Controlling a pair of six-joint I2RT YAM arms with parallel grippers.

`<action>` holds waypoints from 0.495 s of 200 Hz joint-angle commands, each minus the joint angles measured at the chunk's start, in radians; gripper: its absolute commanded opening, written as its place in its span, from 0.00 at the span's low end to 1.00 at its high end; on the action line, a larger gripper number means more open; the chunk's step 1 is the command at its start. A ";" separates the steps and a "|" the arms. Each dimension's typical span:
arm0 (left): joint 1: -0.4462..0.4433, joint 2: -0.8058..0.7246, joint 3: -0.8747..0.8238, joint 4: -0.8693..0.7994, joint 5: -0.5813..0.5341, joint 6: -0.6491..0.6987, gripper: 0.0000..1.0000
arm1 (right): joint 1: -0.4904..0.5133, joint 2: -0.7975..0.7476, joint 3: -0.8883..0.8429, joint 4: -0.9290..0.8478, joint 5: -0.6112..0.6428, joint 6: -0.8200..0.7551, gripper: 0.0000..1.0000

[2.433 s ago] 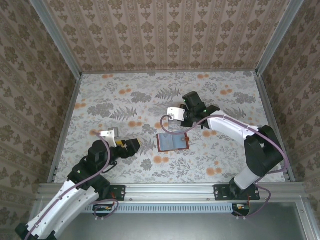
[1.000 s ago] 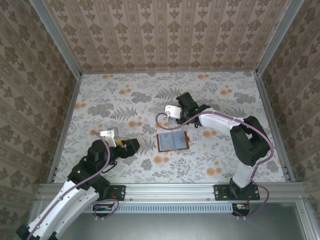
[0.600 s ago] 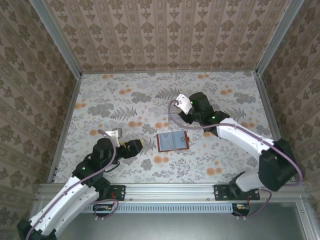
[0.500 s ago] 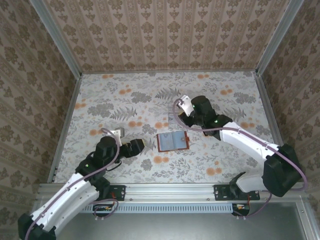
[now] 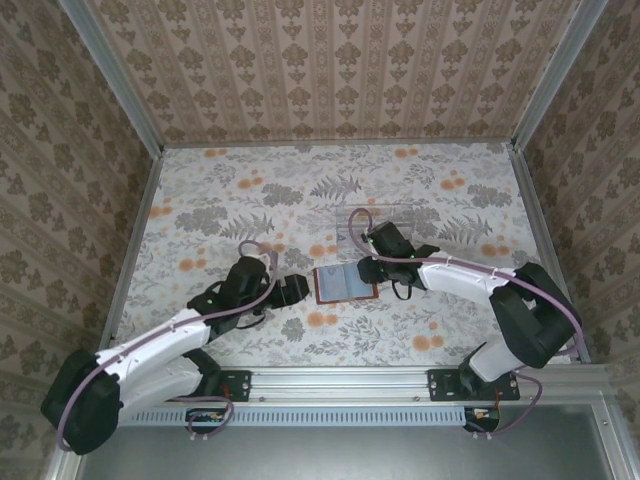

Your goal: Take the credit cards out of the card holder

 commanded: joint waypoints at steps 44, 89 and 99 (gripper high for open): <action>-0.055 0.137 0.089 0.099 -0.010 -0.015 0.71 | 0.029 0.052 -0.062 0.023 0.027 0.139 0.35; -0.065 0.205 0.104 0.131 0.000 -0.021 0.64 | 0.132 0.073 -0.086 0.059 0.041 0.220 0.32; -0.067 0.219 0.103 0.146 0.005 -0.023 0.62 | 0.151 0.080 -0.081 0.058 0.050 0.231 0.32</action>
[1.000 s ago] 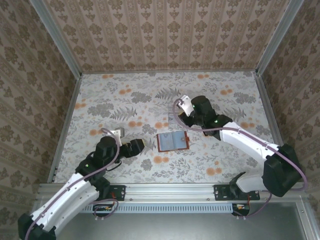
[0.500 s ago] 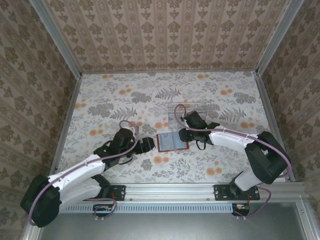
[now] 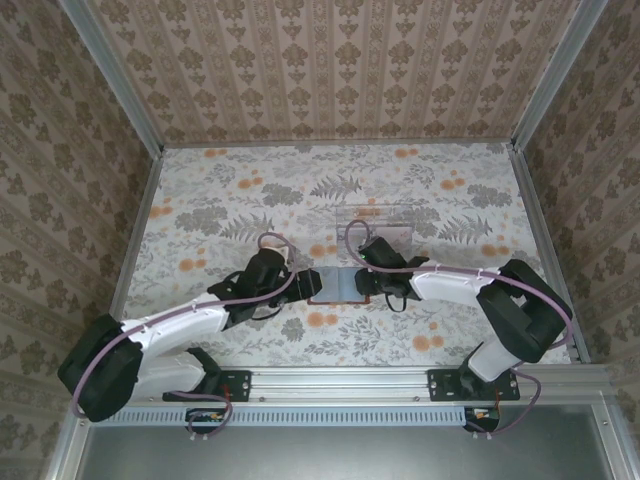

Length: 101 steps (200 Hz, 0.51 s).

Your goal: Take the credit cards out of the card holder

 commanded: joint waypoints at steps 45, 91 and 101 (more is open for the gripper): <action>-0.007 0.107 0.034 0.046 0.007 -0.001 0.55 | 0.082 0.056 0.008 -0.026 0.028 0.090 0.31; -0.004 0.151 0.031 0.028 -0.022 0.000 0.53 | 0.084 0.052 0.014 -0.041 0.040 0.086 0.32; -0.004 0.162 0.030 0.040 -0.013 -0.001 0.52 | 0.084 0.052 0.016 -0.044 0.041 0.085 0.31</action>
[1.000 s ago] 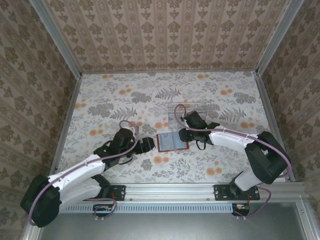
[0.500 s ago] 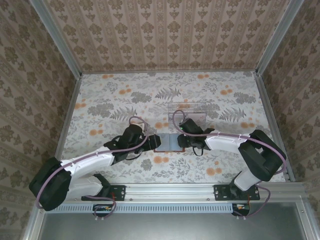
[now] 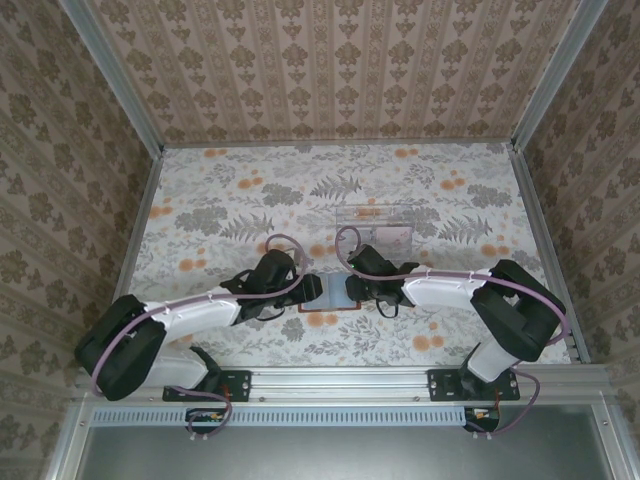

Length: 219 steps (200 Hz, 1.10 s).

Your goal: Take the credit cards out of the card holder

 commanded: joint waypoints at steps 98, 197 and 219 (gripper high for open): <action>-0.001 0.102 0.025 0.055 0.034 -0.004 0.50 | 0.012 0.037 0.014 -0.076 0.007 0.017 0.31; -0.004 0.146 0.018 0.172 0.123 -0.010 0.70 | 0.011 0.059 0.027 -0.082 -0.003 0.018 0.32; -0.003 0.143 0.018 0.166 0.121 -0.007 0.72 | 0.012 0.058 0.029 -0.085 -0.002 0.018 0.32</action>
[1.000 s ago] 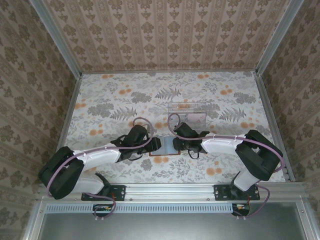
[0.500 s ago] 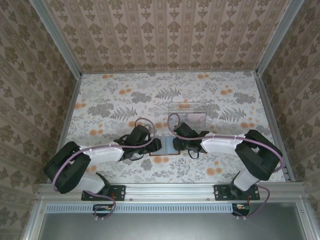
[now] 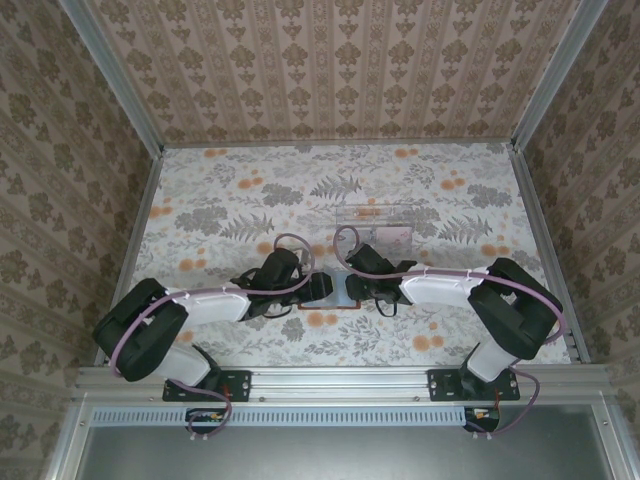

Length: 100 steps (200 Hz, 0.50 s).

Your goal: Take the credit cards out of the card holder

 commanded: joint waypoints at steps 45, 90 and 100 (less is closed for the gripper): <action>-0.004 -0.051 0.025 -0.087 -0.004 0.038 0.70 | 0.011 0.036 0.010 -0.066 -0.011 0.014 0.32; 0.001 -0.127 0.057 -0.181 -0.045 0.079 0.65 | 0.010 0.031 0.015 -0.075 -0.008 0.011 0.32; 0.001 -0.125 0.063 -0.185 -0.045 0.084 0.64 | 0.011 0.032 0.016 -0.076 -0.010 0.010 0.32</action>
